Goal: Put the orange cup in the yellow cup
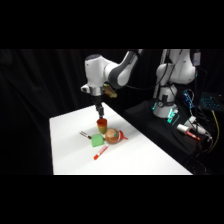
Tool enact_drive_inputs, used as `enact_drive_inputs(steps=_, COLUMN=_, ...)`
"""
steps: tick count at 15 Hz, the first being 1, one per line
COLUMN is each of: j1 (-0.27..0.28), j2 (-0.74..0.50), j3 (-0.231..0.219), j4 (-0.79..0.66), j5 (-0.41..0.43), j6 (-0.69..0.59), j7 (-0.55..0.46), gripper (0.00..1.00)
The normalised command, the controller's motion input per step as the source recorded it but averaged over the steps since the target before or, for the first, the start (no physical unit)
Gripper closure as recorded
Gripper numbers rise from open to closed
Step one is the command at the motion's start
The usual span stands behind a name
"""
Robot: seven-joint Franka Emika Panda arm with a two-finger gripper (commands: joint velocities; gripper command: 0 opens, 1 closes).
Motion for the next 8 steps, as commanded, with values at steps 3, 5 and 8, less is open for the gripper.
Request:
enact_drive_inputs(steps=3, j1=0.047, j2=-0.33, j3=0.043, j4=0.07, j5=-0.071, j6=-0.36, j7=-0.09, gripper=0.00)
enact_drive_inputs(steps=5, j1=0.027, j2=-0.25, j3=0.058, j4=0.10, j5=-0.040, j6=-0.31, j7=-0.09, gripper=0.00)
enact_drive_inputs(steps=8, j1=0.018, j2=-0.17, j3=0.052, j4=0.10, j5=-0.021, j6=-0.22, j7=-0.08, gripper=0.00)
